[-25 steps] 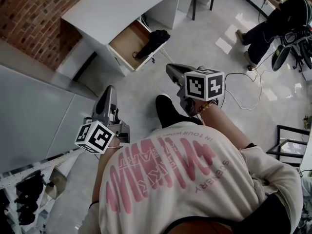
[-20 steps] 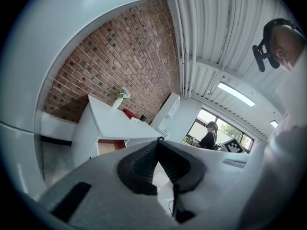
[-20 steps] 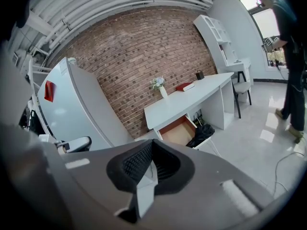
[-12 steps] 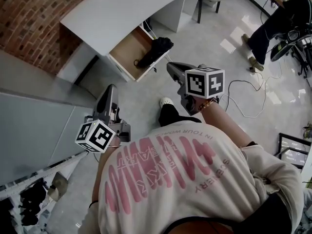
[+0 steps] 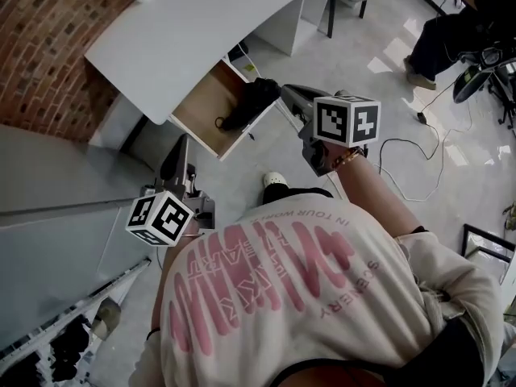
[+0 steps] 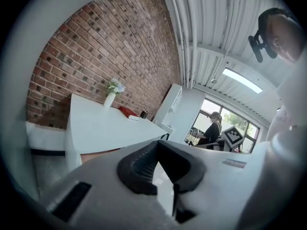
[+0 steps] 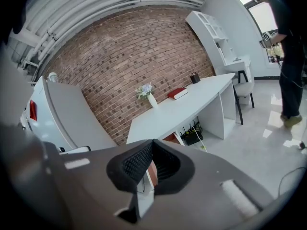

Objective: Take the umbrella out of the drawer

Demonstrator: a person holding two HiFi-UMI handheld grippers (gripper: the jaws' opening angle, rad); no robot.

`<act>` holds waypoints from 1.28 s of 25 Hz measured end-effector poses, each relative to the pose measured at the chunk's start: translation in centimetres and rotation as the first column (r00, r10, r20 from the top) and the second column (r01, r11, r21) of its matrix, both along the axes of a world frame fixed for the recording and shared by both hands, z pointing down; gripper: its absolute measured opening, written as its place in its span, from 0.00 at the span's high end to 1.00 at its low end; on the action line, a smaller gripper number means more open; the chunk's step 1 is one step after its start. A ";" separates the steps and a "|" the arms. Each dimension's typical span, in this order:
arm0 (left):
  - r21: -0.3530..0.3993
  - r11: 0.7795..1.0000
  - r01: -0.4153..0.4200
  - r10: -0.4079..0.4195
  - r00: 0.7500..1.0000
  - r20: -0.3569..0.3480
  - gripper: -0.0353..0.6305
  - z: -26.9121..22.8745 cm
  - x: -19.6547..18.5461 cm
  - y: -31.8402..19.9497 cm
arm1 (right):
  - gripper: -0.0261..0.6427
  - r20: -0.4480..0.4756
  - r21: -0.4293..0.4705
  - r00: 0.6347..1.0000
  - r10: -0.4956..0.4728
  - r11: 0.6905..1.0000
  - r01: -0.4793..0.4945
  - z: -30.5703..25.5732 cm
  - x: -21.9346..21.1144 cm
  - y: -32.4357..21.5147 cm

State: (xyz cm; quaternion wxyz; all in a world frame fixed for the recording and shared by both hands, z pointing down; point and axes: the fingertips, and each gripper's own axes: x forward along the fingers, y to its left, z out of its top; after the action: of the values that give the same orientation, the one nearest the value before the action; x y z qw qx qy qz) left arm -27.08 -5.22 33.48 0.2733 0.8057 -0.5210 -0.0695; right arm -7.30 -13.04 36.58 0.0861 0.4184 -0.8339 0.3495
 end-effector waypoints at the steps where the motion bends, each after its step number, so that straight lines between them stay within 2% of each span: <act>1: -0.019 1.000 -0.001 0.001 1.000 0.001 0.94 0.7 0.4 -1.0 | 0.95 0.001 -0.011 1.000 0.005 1.000 -0.005 0.5 0.6 -0.9; 10: -0.179 0.983 -0.034 0.034 0.999 -0.003 0.94 7.5 4.0 -8.7 | 0.95 0.021 -0.116 0.998 0.056 0.992 -0.054 4.8 4.8 -7.1; 15: -0.239 0.969 -0.065 0.076 0.997 0.035 0.94 10.5 6.5 -12.1 | 0.95 0.033 -0.182 0.994 0.107 0.978 -0.099 7.9 7.8 -9.3; 20: -0.281 0.954 -0.105 0.125 0.991 0.053 0.94 12.7 8.6 -15.0 | 0.95 0.057 -0.243 0.985 0.165 0.959 -0.146 10.3 10.4 -10.6; 25: -0.283 0.951 -0.124 0.147 0.987 0.061 0.94 13.6 10.1 -17.6 | 0.95 0.064 -0.269 0.970 0.233 0.940 -0.208 12.1 13.5 -10.9; 26: -0.285 0.949 -0.134 0.159 0.985 0.069 0.93 13.9 10.4 -18.0 | 0.95 0.067 -0.274 0.967 0.247 0.936 -0.220 12.3 14.1 -10.8; 28: -0.298 0.943 -0.150 0.179 0.981 0.073 0.82 14.4 11.0 -18.6 | 0.95 0.070 -0.287 0.960 0.270 0.928 -0.239 12.9 15.1 -10.6; 32: -0.327 0.928 -0.176 0.219 0.971 0.098 0.80 15.5 12.2 -19.1 | 0.95 0.087 -0.319 0.947 0.308 0.909 -0.267 13.9 16.6 -9.7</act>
State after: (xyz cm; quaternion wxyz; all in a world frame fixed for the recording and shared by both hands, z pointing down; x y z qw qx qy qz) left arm -14.92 -24.29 49.02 0.3692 0.8026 -0.4585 0.0966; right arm 9.25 -22.77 50.51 0.0401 0.4938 -0.7033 0.5098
